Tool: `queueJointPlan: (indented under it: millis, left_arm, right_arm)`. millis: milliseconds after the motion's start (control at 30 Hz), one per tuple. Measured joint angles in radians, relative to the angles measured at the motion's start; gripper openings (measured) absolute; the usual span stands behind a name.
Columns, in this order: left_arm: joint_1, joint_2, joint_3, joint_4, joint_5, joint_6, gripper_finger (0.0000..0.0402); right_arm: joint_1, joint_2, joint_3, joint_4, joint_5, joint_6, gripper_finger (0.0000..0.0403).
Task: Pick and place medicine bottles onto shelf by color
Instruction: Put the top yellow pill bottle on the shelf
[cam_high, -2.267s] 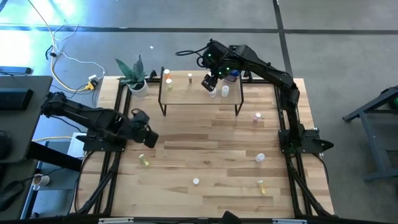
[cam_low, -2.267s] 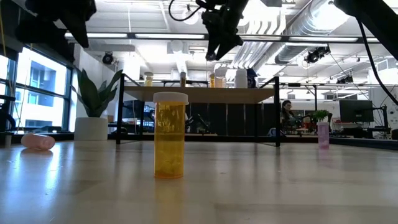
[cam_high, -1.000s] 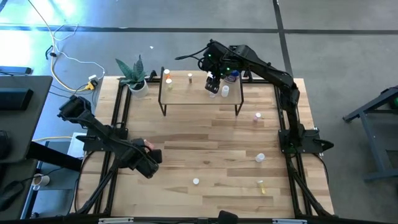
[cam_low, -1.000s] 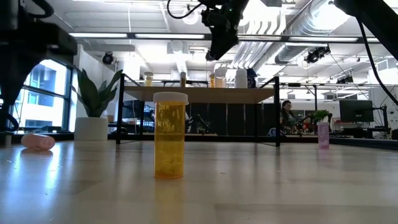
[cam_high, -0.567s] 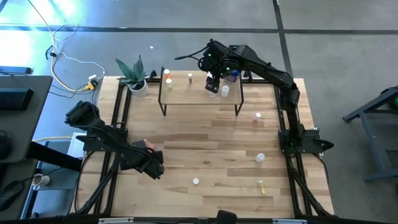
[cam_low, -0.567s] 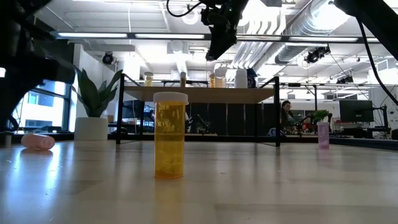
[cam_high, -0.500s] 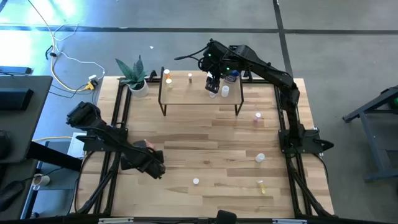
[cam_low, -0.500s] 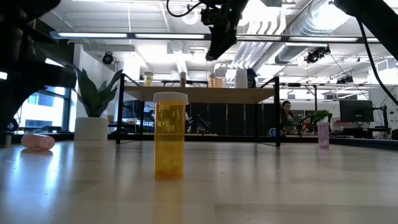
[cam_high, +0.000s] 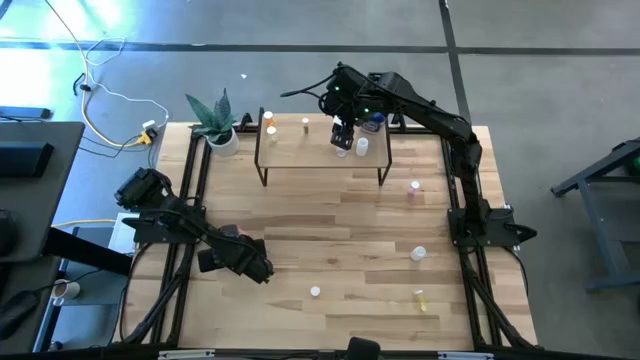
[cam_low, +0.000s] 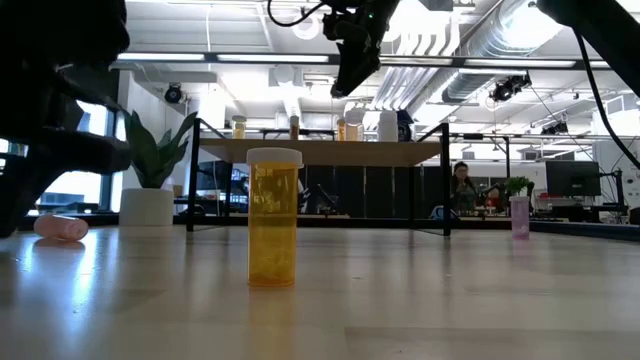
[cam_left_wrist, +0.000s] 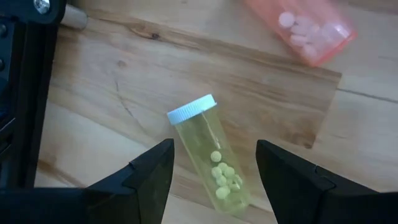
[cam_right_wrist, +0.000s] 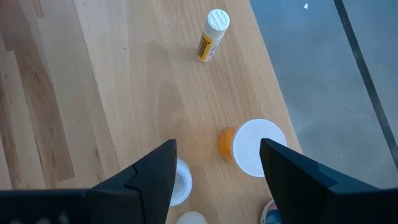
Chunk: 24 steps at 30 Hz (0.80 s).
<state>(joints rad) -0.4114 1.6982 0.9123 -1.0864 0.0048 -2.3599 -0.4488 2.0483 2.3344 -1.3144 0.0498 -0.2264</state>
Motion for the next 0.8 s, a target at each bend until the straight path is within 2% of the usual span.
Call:
queueJointPlan:
  millis: [167,500,800]
  left_arm:
    - [-0.001,0.036,0.000,0.016,0.036,0.011,0.0216]
    - [-0.001,0.052,0.003,0.028,0.036,0.014,0.0214]
    - [-0.005,0.054,0.001,0.041,0.022,0.053,0.0161]
  right_arm:
    - [0.000,0.000,0.000,0.006,0.000,0.000,0.0220]
    - [0.000,0.000,0.000,0.011,0.000,0.000,0.0220]
    - [0.000,0.000,0.000,0.011,0.000,0.000,0.0220]
